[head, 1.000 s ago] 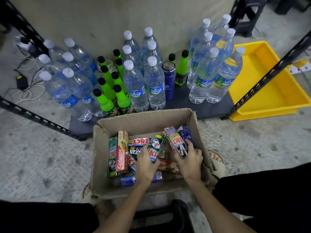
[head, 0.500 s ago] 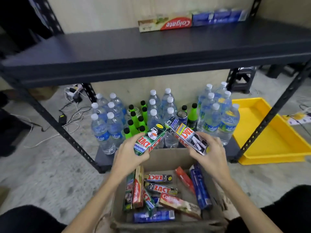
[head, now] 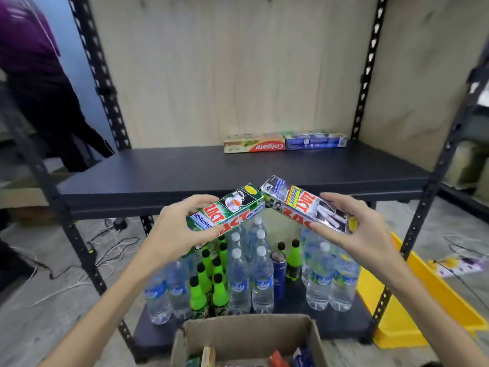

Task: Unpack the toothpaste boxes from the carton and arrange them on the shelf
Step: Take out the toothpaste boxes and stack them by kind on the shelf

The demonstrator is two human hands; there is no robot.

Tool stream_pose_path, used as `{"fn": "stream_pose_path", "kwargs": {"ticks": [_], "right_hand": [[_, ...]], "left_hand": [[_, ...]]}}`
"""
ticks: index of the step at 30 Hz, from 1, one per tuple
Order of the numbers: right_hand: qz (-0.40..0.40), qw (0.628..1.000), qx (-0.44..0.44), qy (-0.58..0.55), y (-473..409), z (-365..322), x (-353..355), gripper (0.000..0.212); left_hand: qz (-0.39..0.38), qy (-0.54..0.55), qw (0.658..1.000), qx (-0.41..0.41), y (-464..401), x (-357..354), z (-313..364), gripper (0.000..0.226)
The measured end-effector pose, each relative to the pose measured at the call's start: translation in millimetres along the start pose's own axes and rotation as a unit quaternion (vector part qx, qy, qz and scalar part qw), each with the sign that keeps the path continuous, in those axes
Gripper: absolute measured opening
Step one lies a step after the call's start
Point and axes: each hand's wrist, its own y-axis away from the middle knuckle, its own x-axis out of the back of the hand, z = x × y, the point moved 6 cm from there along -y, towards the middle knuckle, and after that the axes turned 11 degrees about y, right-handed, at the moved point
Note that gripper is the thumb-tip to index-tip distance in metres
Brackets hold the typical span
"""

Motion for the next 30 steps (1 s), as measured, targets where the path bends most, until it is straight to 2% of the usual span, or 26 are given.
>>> {"fn": "stream_pose_path", "kwargs": {"ticks": [6, 10, 16, 19, 22, 30], "right_hand": [[-0.019, 0.999, 0.023, 0.041, -54, -5, 30, 0.055], [-0.053, 0.998, 0.011, 0.020, -92, 9, 36, 0.052], [-0.155, 0.983, -0.016, 0.099, -154, 62, 24, 0.066], [-0.195, 0.972, -0.030, 0.130, -178, 87, 16, 0.065], [-0.191, 0.968, -0.056, 0.152, -195, 100, 11, 0.046], [-0.078, 0.971, -0.015, 0.226, -248, 133, -11, 0.049]], "left_hand": [[-0.027, -0.036, 0.999, -0.029, -48, 17, 30, 0.052], [-0.051, -0.065, 0.996, -0.040, -93, 11, 38, 0.051], [-0.141, -0.148, 0.979, -0.002, -165, -12, 11, 0.057], [-0.171, -0.171, 0.970, 0.011, -188, -24, -8, 0.056], [-0.178, -0.213, 0.961, 0.001, -210, -38, -24, 0.056], [-0.087, -0.246, 0.962, -0.080, -257, -69, -41, 0.042]]}}
